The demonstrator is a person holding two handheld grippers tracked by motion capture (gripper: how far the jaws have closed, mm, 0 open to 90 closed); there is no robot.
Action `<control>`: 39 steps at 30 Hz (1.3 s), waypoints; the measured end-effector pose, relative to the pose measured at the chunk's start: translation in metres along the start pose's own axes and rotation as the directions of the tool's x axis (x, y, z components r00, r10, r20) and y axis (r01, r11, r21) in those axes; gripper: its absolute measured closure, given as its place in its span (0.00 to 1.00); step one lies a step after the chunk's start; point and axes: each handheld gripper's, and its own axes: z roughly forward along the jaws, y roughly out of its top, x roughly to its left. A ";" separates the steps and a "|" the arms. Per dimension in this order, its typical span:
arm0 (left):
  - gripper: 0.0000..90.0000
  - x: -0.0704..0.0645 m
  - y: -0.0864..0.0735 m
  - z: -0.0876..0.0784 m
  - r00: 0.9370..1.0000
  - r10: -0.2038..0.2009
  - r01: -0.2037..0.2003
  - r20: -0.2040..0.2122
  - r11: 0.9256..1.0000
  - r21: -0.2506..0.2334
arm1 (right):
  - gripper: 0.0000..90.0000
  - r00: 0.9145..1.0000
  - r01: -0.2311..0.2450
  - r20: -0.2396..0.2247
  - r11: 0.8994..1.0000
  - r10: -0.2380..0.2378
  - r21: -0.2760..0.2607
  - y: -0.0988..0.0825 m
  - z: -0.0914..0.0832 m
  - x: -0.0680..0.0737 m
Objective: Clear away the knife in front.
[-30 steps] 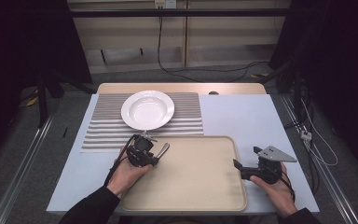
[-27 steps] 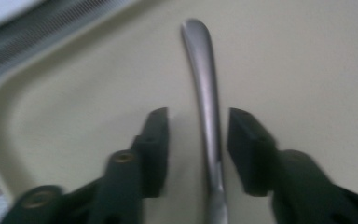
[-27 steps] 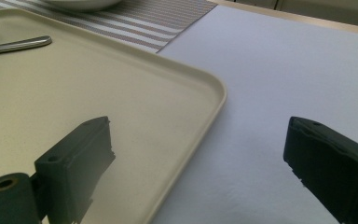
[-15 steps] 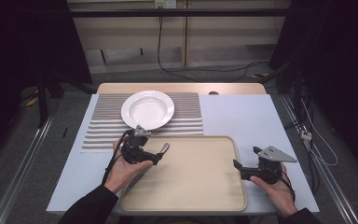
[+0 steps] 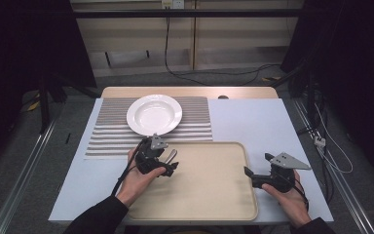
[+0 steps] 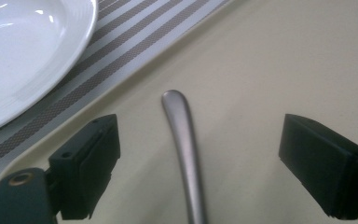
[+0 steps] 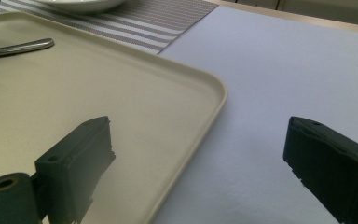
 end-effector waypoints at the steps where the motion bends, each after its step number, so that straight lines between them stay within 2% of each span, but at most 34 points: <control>1: 0.16 -0.001 0.000 0.000 1.000 0.003 -0.003 0.012 1.000 0.003 | 0.09 1.000 0.000 0.000 1.000 0.000 0.001 0.000 0.000 0.000; 4: 0.25 -0.002 -0.001 0.000 0.999 -0.029 0.029 0.027 1.000 0.012 | 0.09 1.000 0.000 -0.002 1.000 0.000 0.002 0.000 0.001 0.000; 6: 0.30 -0.003 -0.002 0.001 0.999 -0.025 0.025 0.026 1.000 0.016 | 0.09 1.000 0.003 -0.004 1.000 -0.003 0.003 0.000 0.001 0.000; 9: 0.45 -0.003 -0.003 0.001 0.998 -0.030 0.029 0.051 0.999 0.018 | 0.09 1.000 0.004 0.000 1.000 -0.004 0.001 0.001 0.000 0.001; 10: 0.53 -0.002 -0.003 0.001 0.998 -0.031 0.030 0.051 0.999 0.017 | 0.09 1.000 0.004 0.001 1.000 -0.004 0.002 0.001 0.000 0.001; 12: 0.67 -0.004 -0.004 0.004 0.999 0.000 -0.002 0.051 0.999 0.037 | 0.09 1.000 0.007 0.004 1.000 -0.007 0.000 0.001 0.000 0.001; 13: 0.74 -0.005 -0.005 0.006 1.000 0.006 -0.007 0.030 0.999 0.044 | 0.09 1.000 0.009 0.005 1.000 -0.009 0.003 0.001 0.001 0.001; 15: 0.83 -0.005 -0.005 0.009 0.998 0.011 -0.015 0.059 0.998 0.065 | 0.09 1.000 0.009 0.007 1.000 -0.009 0.004 0.001 0.000 0.001; 17: 0.94 -0.007 -0.006 0.013 0.998 0.020 -0.026 0.057 0.993 0.111 | 0.09 1.000 0.010 0.010 1.000 -0.010 0.004 0.001 0.000 0.002; 18: 0.98 -0.007 -0.007 0.014 0.997 0.022 -0.030 0.071 0.994 0.107 | 0.09 1.000 0.009 0.010 1.000 -0.009 0.003 0.001 0.000 0.002; 24: 1.00 -0.003 -0.008 0.014 0.997 0.010 -0.018 0.072 0.994 0.109 | 0.09 1.000 0.008 0.008 1.000 -0.008 0.004 0.000 0.000 0.001; 26: 1.00 -0.004 -0.008 0.013 0.998 0.023 -0.031 0.067 0.993 0.111 | 0.09 1.000 0.010 0.009 1.000 -0.010 0.003 0.000 0.000 0.001; 31: 1.00 0.000 -0.010 0.011 0.998 0.010 -0.018 0.065 0.993 0.115 | 0.09 1.000 0.012 0.010 1.000 -0.012 0.001 0.000 -0.001 0.002; 39: 1.00 0.002 -0.011 0.009 0.997 0.057 -0.062 0.042 0.989 0.133 | 0.09 1.000 0.016 0.006 1.000 -0.016 0.003 0.001 0.000 0.002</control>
